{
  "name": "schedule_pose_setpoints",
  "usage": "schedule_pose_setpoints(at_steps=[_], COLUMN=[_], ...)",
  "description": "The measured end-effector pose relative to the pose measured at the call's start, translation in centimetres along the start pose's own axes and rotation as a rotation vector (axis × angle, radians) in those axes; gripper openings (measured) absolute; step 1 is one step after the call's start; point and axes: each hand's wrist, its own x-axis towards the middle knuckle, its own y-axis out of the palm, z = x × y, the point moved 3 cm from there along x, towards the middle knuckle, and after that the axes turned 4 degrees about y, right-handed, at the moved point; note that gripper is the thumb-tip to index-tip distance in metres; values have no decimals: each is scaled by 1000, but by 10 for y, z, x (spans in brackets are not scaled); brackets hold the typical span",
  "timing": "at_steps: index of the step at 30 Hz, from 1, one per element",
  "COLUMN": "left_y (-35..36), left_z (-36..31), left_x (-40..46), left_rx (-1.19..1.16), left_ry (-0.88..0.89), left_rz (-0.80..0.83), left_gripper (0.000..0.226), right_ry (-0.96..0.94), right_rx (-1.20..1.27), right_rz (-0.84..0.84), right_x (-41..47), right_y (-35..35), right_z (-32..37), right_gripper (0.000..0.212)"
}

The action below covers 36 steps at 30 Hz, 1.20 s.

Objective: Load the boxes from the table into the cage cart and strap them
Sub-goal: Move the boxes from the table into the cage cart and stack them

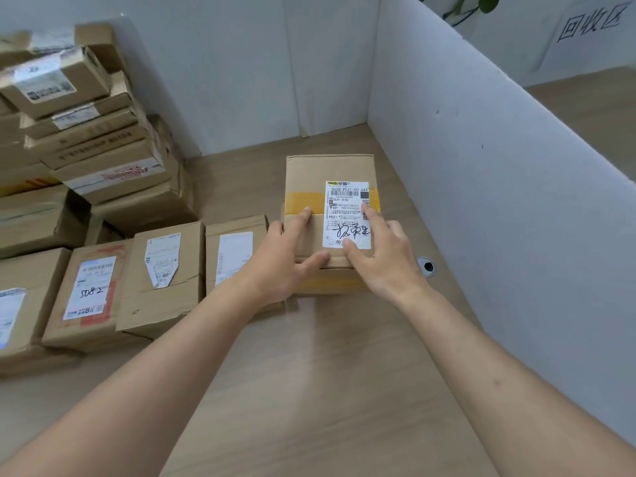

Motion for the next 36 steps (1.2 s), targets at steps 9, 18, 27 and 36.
schedule_pose_setpoints(at_steps=[9,18,27,36], left_y=[-21,-49,-83,-125], left_z=[-36,-59,-42,-8], left_x=[-63,-169,-297,-401], left_rx=[52,123,116,167], left_ry=[55,90,134,137], left_rz=[-40,-126,-162,-198], left_gripper=[89,92,92,95], right_ry=[-91,-178,-249,-296], right_rx=[-30,-75,-195,-164], right_rz=[-68,-100,-105,-163], right_x=[-64,-169,-304,-398], right_y=[-36,-54,-43,4], right_z=[21,55,109,159], right_gripper=[75,78,79,78])
